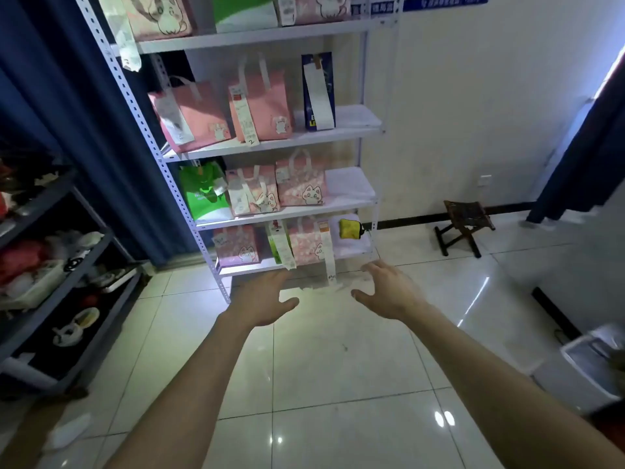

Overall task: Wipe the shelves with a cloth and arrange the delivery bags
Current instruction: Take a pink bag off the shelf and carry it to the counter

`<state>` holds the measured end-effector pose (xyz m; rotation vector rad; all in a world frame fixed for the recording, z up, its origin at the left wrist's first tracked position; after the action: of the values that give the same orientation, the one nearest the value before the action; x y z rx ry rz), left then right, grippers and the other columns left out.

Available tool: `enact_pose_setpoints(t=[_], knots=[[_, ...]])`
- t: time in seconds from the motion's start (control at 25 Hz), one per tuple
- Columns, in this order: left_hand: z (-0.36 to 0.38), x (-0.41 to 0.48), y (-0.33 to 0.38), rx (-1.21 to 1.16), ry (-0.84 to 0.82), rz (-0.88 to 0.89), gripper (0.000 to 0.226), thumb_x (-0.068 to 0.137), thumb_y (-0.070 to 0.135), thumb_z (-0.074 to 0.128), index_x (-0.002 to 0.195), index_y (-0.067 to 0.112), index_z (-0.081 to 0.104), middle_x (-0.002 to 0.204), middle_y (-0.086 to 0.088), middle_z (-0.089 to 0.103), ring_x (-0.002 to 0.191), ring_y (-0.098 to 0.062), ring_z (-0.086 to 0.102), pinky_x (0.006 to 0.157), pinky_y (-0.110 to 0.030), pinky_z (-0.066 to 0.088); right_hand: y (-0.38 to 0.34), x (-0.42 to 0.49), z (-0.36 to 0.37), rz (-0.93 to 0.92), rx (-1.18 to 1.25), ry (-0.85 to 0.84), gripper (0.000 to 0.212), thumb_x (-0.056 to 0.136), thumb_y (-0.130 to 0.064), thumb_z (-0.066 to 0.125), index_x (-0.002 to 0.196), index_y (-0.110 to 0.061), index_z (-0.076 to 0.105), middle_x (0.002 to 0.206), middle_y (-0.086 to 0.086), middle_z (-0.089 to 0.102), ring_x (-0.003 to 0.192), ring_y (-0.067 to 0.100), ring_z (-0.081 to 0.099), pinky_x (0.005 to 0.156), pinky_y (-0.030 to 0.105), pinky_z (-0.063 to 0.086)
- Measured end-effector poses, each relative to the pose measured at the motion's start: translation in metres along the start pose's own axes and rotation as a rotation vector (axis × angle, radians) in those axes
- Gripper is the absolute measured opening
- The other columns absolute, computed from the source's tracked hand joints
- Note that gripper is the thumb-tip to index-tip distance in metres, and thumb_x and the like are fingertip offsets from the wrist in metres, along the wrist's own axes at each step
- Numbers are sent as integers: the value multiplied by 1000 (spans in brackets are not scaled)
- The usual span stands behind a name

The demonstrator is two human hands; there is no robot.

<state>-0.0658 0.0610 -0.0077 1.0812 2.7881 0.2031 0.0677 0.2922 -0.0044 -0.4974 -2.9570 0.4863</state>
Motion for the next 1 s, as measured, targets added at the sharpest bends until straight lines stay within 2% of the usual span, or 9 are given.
enact_pose_setpoints(t=[0.2,0.4,0.72,1.0], knots=[[26,23,59,-4,-55,17,73,100,65,62,164,35,43,166,6,51,146,-22,55,113,-40,51,67,-12,9,70,-32,-100,74,93,-66,63,151,-22,53,151,-3,53,133,23,57,104,42,53],[44,56,95,6,-133,30,72,100,63,63,164,34,43,167,7,50,150,-21,50,114,-40,48,112,1,11,95,-2,-138,76,93,-68,63,153,-24,50,155,-5,50,133,21,58,103,41,54],[44,192,110,5,-132,52,70,101,62,62,163,34,45,164,5,53,143,-25,56,109,-42,51,174,102,0,129,23,-127,73,93,-66,64,151,-23,53,153,-6,53,131,20,59,100,38,55],[55,311,83,-14,-172,7,67,99,59,61,159,33,48,159,3,57,140,-25,58,106,-42,52,206,223,12,111,25,-187,72,94,-62,65,152,-22,51,152,-3,53,131,22,59,101,39,54]])
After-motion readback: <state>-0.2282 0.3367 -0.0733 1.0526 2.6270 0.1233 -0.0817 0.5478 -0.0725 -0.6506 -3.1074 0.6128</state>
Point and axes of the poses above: each hand's wrist, its own x-axis towards the middle knuckle, its own z-axis out of the palm, y = z × x, the point moved 9 cm from there along x, towards the middle knuckle
